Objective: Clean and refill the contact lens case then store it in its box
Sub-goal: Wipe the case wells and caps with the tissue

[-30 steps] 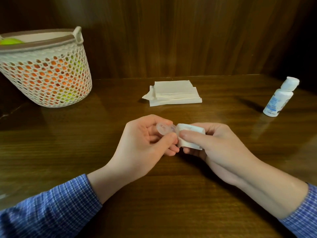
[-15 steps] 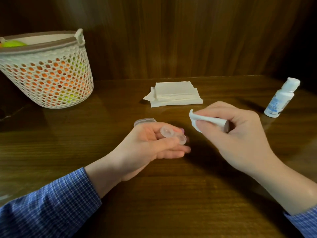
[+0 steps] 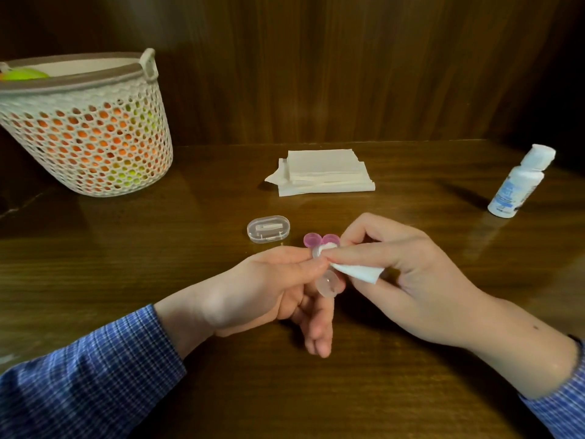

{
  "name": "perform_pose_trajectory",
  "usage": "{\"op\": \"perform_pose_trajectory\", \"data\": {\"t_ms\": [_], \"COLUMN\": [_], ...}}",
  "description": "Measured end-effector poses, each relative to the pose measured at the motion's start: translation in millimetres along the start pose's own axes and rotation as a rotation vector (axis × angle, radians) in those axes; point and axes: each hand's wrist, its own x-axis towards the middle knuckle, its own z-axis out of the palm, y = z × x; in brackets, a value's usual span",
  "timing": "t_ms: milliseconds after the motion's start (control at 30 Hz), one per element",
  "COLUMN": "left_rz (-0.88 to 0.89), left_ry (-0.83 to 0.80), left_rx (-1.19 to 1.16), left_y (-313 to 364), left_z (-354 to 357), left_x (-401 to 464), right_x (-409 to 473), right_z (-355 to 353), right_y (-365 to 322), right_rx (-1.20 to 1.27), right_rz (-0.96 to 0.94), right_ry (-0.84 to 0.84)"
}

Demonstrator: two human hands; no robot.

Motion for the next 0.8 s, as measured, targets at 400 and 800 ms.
{"op": "perform_pose_trajectory", "data": {"t_ms": [400,800], "left_rz": [-0.172,0.251], "left_ry": [-0.091,0.654], "left_rx": [0.065,0.493], "left_y": [8.2,0.5], "left_z": [-5.1,7.4], "left_x": [-2.0,2.3], "right_x": [0.4,9.5], "right_z": [0.0,7.6], "right_y": [-8.6,-19.1], "right_rx": [0.047,0.106], "right_rz": [0.109,0.517], "right_ry": [-0.114,0.225]}}
